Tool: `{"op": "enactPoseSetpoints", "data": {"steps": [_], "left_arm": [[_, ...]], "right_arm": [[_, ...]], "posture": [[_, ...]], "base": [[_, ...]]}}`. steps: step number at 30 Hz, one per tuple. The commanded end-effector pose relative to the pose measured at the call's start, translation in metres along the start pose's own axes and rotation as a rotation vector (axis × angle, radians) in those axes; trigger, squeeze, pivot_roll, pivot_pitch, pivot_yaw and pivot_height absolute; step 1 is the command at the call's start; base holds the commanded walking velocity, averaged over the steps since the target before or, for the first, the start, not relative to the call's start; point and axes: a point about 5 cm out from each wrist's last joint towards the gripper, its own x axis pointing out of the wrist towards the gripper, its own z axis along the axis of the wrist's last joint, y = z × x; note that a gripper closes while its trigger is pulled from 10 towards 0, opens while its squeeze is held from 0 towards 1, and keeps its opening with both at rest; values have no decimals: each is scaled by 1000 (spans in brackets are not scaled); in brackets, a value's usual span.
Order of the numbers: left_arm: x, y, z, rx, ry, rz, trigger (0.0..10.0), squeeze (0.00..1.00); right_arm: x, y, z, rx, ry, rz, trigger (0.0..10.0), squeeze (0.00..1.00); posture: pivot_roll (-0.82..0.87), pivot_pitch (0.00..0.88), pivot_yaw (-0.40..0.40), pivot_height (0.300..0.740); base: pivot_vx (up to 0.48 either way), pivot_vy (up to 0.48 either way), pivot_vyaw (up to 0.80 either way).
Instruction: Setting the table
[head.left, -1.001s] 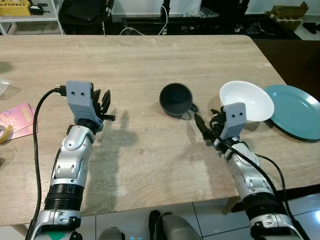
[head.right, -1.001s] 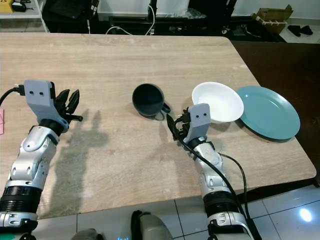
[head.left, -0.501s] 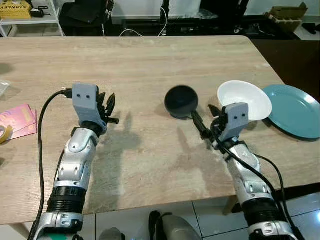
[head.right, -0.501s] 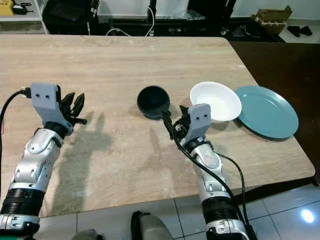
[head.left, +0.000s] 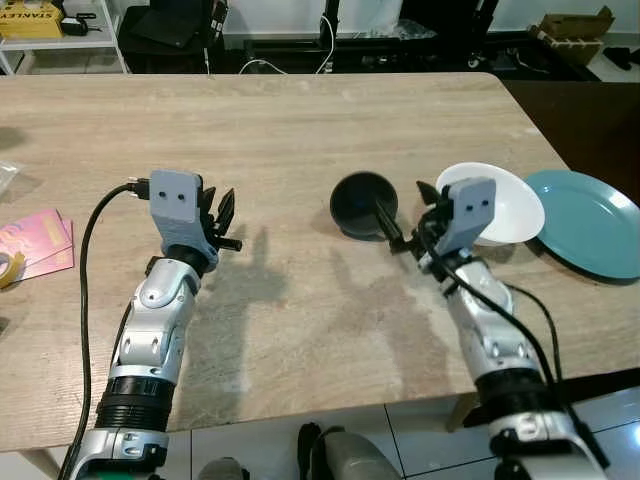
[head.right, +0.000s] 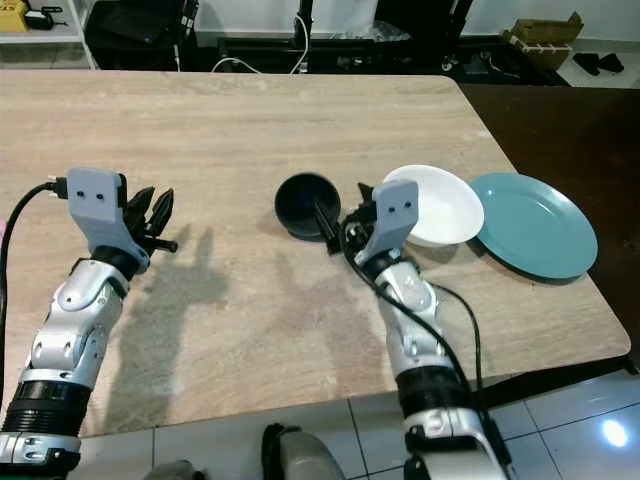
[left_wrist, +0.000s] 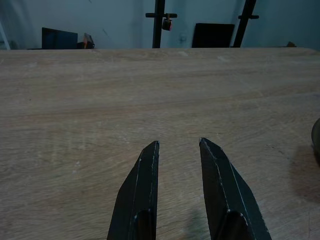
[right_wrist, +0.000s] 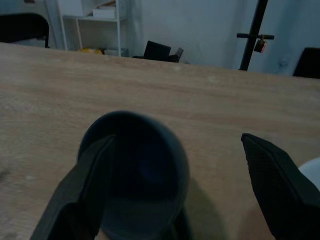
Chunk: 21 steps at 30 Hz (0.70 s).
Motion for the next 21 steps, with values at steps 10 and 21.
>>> {"op": "enactPoseSetpoints", "data": {"steps": [10,21], "left_arm": [[-4,-1,-1,-3,9,-4,10000,0],[-4,-2,-1,-7,16,-14,10000,0]], "right_arm": [[-2,-49,8,-112,222,32,10000,1000],[-15,-58,13,-103,413,161,10000,0]], "posture": [[80,88,-37,740],[79,92,-30,740]], "base": [[0,0,0],[0,0,0]]}}
